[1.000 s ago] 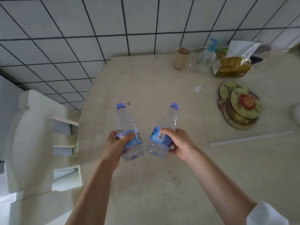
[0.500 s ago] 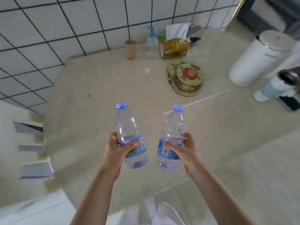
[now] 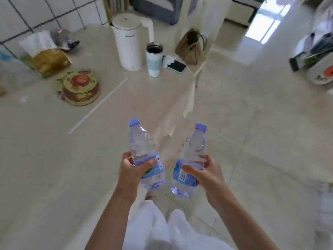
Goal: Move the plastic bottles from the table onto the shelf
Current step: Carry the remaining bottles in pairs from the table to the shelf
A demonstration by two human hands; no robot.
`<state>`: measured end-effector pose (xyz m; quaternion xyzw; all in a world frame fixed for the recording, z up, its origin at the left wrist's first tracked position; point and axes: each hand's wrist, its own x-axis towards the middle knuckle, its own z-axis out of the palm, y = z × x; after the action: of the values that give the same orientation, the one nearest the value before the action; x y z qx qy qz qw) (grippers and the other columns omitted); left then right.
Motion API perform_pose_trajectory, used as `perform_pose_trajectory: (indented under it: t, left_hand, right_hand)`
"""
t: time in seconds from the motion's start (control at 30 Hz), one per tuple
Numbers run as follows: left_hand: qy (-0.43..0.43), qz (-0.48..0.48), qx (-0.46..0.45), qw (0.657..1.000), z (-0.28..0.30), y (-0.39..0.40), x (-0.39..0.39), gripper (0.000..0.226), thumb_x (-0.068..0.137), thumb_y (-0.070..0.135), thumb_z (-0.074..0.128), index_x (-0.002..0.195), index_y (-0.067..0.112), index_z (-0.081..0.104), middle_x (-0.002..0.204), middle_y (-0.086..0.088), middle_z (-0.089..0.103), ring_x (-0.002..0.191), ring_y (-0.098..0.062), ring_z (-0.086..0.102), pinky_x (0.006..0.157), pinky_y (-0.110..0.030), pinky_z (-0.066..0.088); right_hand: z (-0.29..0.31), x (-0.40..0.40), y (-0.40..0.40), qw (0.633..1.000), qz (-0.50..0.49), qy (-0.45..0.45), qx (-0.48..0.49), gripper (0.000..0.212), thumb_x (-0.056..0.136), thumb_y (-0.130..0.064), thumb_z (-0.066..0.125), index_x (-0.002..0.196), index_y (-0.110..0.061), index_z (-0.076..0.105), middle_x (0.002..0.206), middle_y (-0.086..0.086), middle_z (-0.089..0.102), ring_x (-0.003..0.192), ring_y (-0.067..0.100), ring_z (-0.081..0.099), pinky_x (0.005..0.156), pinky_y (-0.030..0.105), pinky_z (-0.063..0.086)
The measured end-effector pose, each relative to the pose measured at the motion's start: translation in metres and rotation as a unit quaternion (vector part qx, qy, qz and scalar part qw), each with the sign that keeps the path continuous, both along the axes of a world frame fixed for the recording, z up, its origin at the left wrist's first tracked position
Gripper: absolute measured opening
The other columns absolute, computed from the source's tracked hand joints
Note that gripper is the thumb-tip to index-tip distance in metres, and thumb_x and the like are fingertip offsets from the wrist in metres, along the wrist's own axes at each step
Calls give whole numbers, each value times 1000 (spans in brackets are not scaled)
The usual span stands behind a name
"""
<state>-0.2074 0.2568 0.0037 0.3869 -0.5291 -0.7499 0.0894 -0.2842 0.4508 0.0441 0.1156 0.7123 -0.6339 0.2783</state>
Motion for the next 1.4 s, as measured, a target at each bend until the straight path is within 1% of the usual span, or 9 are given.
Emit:
perform_pose_trajectory:
  t: [0.17, 0.37, 0.53, 0.67, 0.83, 1.07, 1.2, 1.33, 1.4]
  left_hand:
    - [-13, -169, -36, 985, 3, 56, -67, 84, 39, 20, 98, 111, 10, 54, 107, -11, 71, 90, -24, 72, 69, -32, 58]
    - [-18, -366, -43, 929, 4, 121, -152, 85, 35, 18, 99, 107, 20, 53, 101, -5, 71, 82, -14, 74, 63, -27, 58]
    - [7, -526, -62, 848, 9, 193, -209, 76, 42, 20, 91, 107, 19, 53, 102, -7, 71, 83, -13, 73, 63, -23, 56]
    - [20, -610, -81, 788, 9, 247, -226, 80, 45, 19, 92, 114, 15, 53, 107, -9, 69, 91, -20, 72, 70, -30, 58]
    - [46, -717, -98, 688, 3, 323, -219, 73, 60, 3, 90, 120, 19, 51, 109, -8, 66, 85, -12, 72, 64, -21, 56]
    - [70, -785, -107, 606, 4, 442, -167, 83, 45, 21, 90, 119, 23, 52, 108, -9, 65, 89, -21, 72, 75, -36, 61]
    - [80, -791, -109, 596, 9, 512, -126, 82, 39, 26, 90, 113, 27, 54, 104, -5, 65, 82, -15, 72, 68, -30, 60]
    - [92, -803, -118, 577, 16, 575, -91, 86, 32, 37, 88, 111, 31, 53, 101, 0, 66, 87, -18, 71, 76, -40, 61]
    - [107, -811, -122, 561, 18, 606, -78, 84, 37, 31, 90, 112, 32, 53, 101, 1, 66, 86, -15, 71, 73, -35, 61]
  right_hand:
    - [-2, -13, 67, 989, -144, 0, -18, 42, 66, -4, 84, 102, -16, 64, 88, 0, 75, 74, 13, 74, 54, 23, 54]
    - [-6, -26, 120, 957, -290, 18, -6, 46, 64, -6, 86, 103, -17, 64, 95, 2, 75, 80, 15, 74, 57, 24, 56]
    - [-9, -23, 164, 903, -429, 12, 7, 51, 63, -8, 86, 106, -18, 61, 99, 3, 74, 85, 17, 73, 67, 33, 59]
    - [-10, -2, 195, 846, -533, 14, 11, 49, 62, -9, 87, 102, -19, 62, 91, -2, 75, 79, 12, 73, 55, 23, 54]
    - [-7, 44, 237, 771, -635, 32, 32, 32, 64, -12, 86, 84, -25, 64, 77, -15, 75, 69, 4, 72, 49, 15, 50]
    - [-7, 127, 316, 691, -720, 31, 60, 37, 63, -4, 85, 88, -22, 64, 76, -8, 75, 66, 1, 71, 49, 13, 49]
    - [-1, 174, 371, 666, -741, 25, 78, 52, 60, -5, 87, 104, -14, 60, 92, -2, 73, 71, 1, 70, 51, 14, 50]
    - [7, 211, 425, 650, -752, 29, 100, 56, 60, -8, 89, 107, -14, 59, 93, -3, 73, 74, 3, 71, 53, 14, 51]
    - [10, 225, 451, 641, -759, 30, 110, 55, 60, -9, 89, 105, -17, 60, 91, -5, 73, 74, 1, 70, 53, 13, 50]
